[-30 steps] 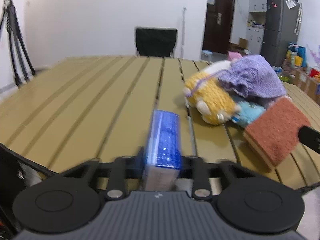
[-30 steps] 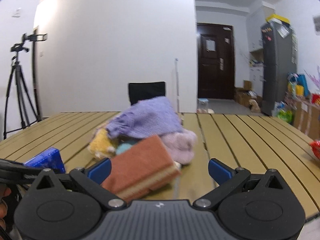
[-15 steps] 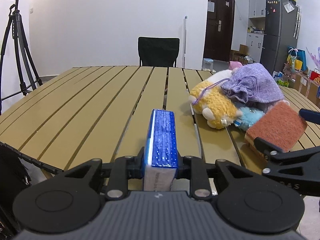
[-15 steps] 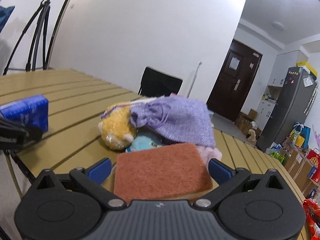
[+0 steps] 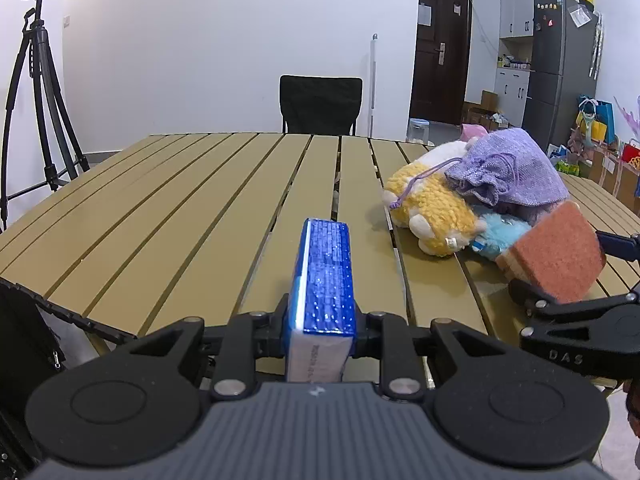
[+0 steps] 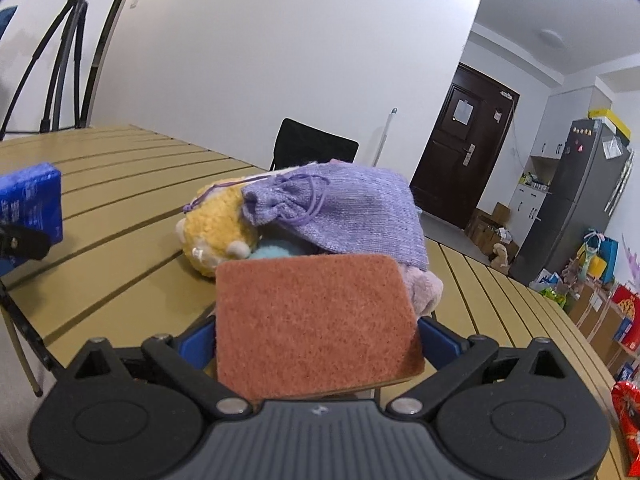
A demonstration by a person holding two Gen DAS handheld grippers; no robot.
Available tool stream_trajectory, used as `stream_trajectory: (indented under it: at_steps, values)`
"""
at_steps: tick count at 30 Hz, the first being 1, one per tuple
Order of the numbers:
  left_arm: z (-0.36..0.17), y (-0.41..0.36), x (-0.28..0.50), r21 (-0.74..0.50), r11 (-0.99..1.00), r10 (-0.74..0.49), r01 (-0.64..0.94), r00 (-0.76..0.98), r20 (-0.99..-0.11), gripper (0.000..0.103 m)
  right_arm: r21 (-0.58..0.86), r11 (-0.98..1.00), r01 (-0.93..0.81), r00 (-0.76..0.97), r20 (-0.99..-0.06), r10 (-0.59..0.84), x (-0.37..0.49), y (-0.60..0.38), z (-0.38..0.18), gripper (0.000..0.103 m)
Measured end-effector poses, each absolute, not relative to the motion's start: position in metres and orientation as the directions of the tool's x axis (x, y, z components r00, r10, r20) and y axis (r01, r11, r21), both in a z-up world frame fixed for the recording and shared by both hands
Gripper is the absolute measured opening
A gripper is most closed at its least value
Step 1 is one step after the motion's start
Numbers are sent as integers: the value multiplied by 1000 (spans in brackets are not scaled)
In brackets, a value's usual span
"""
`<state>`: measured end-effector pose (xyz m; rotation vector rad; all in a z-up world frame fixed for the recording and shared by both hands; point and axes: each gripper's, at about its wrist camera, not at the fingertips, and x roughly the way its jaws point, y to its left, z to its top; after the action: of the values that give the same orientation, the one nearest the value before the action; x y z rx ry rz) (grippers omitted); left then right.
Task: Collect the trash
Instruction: 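Lift the blue box and sponge off the table and carry both over the bin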
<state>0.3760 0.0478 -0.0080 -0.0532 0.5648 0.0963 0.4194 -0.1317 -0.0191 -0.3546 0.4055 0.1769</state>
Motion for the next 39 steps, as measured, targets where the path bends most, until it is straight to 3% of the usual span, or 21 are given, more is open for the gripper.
stream_trajectory:
  at_steps: [24, 39]
  values:
    - [9, 32, 326, -30, 997, 52, -74, 887, -458, 25, -188, 957, -219, 944, -288, 159, 338, -169, 7, 100]
    - [6, 25, 275, -59, 996, 29, -62, 894, -448, 25, -89, 972, -216, 927, -332, 176, 261, -196, -6, 100]
